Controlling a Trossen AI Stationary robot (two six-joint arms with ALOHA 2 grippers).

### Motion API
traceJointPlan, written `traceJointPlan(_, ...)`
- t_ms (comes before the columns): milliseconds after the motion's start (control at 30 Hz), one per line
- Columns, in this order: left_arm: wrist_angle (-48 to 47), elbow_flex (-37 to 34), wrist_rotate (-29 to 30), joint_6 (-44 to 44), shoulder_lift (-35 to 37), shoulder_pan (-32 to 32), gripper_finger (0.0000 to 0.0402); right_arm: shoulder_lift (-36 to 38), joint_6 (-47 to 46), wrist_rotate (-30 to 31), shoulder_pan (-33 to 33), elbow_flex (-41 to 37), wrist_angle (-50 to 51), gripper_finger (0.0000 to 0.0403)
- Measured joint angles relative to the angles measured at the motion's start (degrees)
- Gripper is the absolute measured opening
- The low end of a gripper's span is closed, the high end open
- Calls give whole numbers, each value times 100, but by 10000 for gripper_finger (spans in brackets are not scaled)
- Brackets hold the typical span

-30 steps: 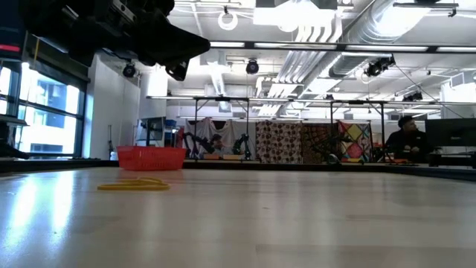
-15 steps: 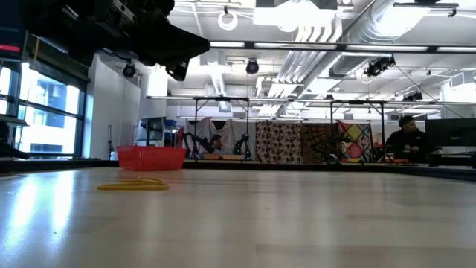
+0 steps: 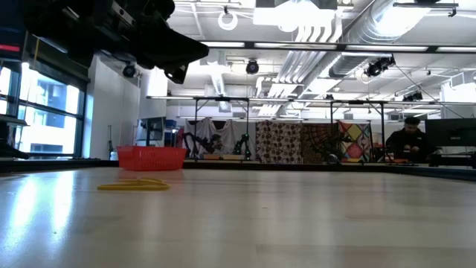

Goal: Sort rubber bands into baskets
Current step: Put the black rubber band into the blue basket

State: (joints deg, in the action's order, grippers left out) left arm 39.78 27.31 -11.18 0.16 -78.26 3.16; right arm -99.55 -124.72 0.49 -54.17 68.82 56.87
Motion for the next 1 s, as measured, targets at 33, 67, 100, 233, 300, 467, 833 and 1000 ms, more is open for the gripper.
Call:
traceJointPlan(33, -19, 0, 0, 0, 0, 2, 0, 0, 2, 8, 0, -6, -1, 0)
traceJointPlan(67, -36, 0, 0, 0, 0, 1, 0, 0, 6, 48, 0, -28, -55, 0)
traceJointPlan(100, -43, 0, 0, 0, 0, 0, 0, 0, 26, 104, 0, -32, -54, 0)
traceJointPlan(233, -47, 0, 0, 4, 0, 0, 0, -13, 219, 345, 28, -33, -94, 0)
traceJointPlan(300, -50, 0, 0, 4, 0, 2, 0, -38, 277, 395, 55, -33, -75, 0)
traceJointPlan(467, -76, 0, 0, 2, 0, 0, 0, -152, 788, 404, 57, -35, -16, 0)
traceJointPlan(833, -93, 0, 0, -9, 0, 16, 0, -160, 1399, 285, 118, -31, 58, 1)
traceJointPlan(1000, -93, 0, -4, -5, 0, 76, 0, -160, 1586, 14, 163, -28, 56, 1)
